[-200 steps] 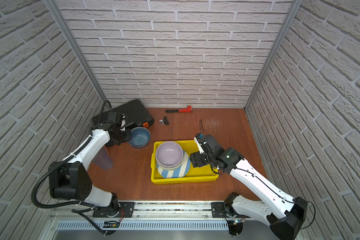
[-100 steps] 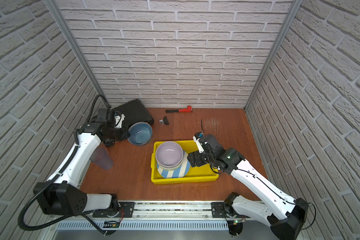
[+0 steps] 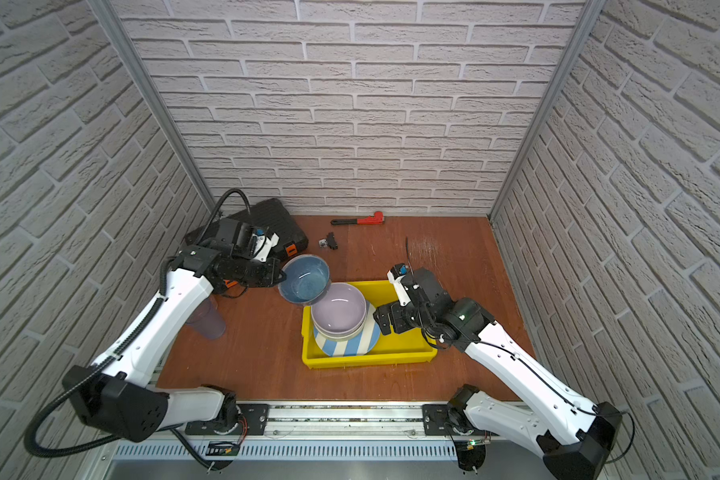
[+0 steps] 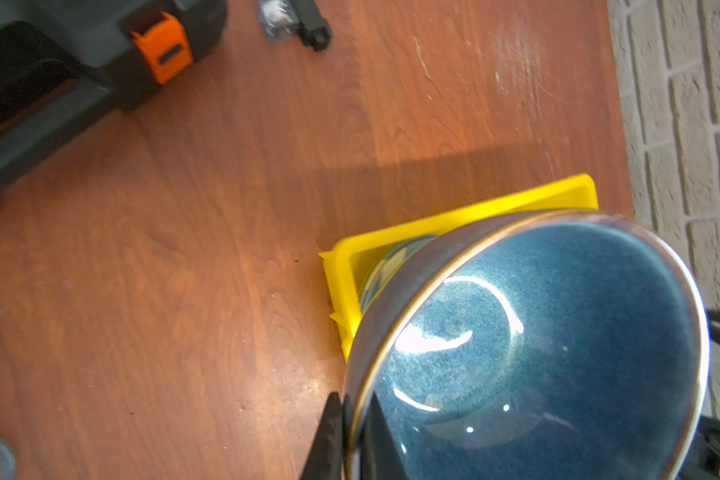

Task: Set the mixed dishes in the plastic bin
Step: 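Lift the dark blue bowl with the left gripper and carry it over the bin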

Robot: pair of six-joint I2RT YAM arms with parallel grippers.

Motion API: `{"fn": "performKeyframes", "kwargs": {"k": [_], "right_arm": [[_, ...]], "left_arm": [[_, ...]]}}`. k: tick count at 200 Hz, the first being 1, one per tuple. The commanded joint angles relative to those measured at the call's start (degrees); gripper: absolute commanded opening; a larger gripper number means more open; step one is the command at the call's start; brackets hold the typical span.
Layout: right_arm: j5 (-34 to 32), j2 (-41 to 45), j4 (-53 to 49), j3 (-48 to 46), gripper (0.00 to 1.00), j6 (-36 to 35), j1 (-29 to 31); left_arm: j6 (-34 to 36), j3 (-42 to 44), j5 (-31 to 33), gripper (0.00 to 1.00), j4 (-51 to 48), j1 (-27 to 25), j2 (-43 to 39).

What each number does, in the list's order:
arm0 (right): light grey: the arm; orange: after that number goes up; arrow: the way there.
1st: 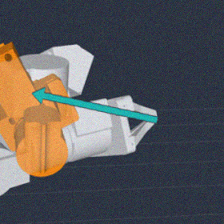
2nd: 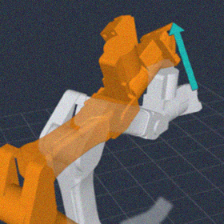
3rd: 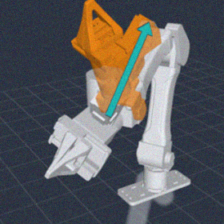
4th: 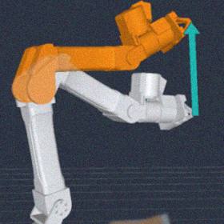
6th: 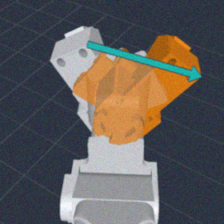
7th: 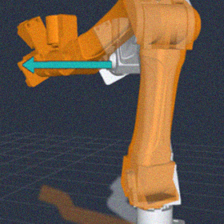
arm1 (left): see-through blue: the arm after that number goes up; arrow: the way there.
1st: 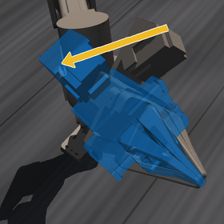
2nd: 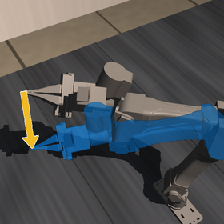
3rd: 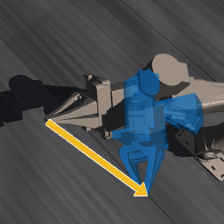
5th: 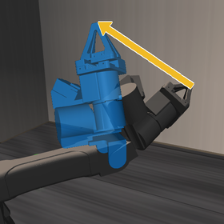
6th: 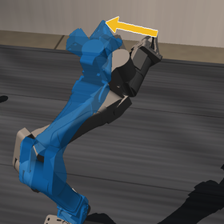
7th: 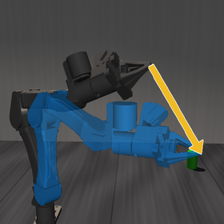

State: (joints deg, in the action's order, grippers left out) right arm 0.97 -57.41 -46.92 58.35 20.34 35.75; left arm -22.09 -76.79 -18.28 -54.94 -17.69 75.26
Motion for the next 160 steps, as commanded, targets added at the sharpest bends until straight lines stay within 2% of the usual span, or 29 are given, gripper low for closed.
{"fn": "performKeyframes", "kwargs": {"k": [1, 69, 160], "right_arm": [[0.0, 1.2, 1.8, -0.7, 1.00, -0.1, -0.5], [-0.1, 1.1, 1.7, -0.7, 1.00, 0.4, -0.7], [-0.4, 1.4, 1.4, -1.0, 1.00, 0.1, -0.8]], "left_arm": [[0.0, -3.1, -1.8, 0.00, 1.2, -2.6, -2.2], [-0.1, -5.3, 1.2, 0.00, 0.4, -8.4, 0.4], [-0.3, -5.1, 1.8, 0.00, 1.7, -12.5, 4.7]]}}
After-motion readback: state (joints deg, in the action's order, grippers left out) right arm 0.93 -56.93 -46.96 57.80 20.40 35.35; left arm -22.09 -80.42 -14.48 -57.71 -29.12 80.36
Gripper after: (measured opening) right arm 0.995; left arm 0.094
